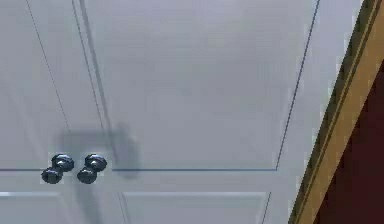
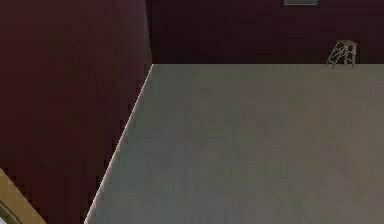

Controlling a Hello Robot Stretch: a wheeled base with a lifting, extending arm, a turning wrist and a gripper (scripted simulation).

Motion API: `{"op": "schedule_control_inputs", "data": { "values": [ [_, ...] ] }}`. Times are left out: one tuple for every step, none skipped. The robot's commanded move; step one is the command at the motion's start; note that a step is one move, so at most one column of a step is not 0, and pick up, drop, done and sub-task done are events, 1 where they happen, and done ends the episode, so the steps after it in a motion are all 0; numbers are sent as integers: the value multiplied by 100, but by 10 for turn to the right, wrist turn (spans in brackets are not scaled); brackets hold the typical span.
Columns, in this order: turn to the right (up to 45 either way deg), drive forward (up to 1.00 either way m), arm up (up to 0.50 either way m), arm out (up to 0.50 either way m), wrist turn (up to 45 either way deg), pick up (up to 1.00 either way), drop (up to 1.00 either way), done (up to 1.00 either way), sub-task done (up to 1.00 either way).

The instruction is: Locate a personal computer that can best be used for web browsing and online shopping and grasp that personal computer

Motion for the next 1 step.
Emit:
{"op": "schedule_control_inputs", "data": {
  "values": [
    [450, 0, 0, 0, 0, 0, 0, 0, 0]
  ]
}}
